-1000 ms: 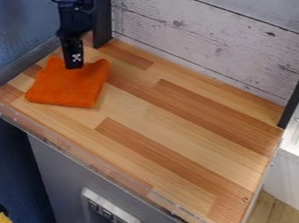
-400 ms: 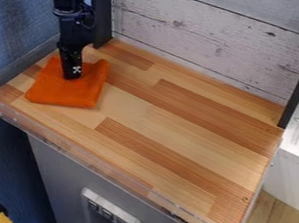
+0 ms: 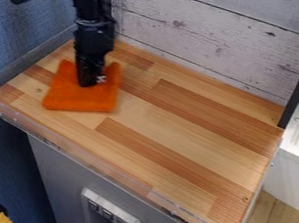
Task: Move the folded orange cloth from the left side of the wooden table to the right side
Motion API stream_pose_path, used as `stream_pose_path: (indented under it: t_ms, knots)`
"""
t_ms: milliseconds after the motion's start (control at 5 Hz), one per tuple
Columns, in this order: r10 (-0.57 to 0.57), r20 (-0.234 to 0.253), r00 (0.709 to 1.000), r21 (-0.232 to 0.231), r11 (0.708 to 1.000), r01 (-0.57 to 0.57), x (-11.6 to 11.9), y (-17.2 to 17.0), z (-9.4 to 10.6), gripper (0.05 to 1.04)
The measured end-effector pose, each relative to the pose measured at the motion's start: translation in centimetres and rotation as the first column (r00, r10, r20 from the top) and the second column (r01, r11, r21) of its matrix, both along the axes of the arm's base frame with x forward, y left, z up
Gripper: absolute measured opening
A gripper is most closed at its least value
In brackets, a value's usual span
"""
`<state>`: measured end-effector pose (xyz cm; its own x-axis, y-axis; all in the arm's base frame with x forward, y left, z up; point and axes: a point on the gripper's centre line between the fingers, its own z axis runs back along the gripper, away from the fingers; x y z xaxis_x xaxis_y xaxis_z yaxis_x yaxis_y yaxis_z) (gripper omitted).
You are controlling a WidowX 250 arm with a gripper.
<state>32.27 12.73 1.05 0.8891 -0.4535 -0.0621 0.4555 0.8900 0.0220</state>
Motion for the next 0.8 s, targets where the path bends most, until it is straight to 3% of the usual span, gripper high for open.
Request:
stream_pose_path:
  t_ms: [400, 800]
  knots:
    - [0.199, 0.07, 0.978, 0.033, 0.979, -0.201, 2.5, -6.6, 0.0, 0.059]
    - [0.345, 0.105, 0.933, -0.007, 0.938, -0.346, 3.9, -13.0, 0.2, 0.059]
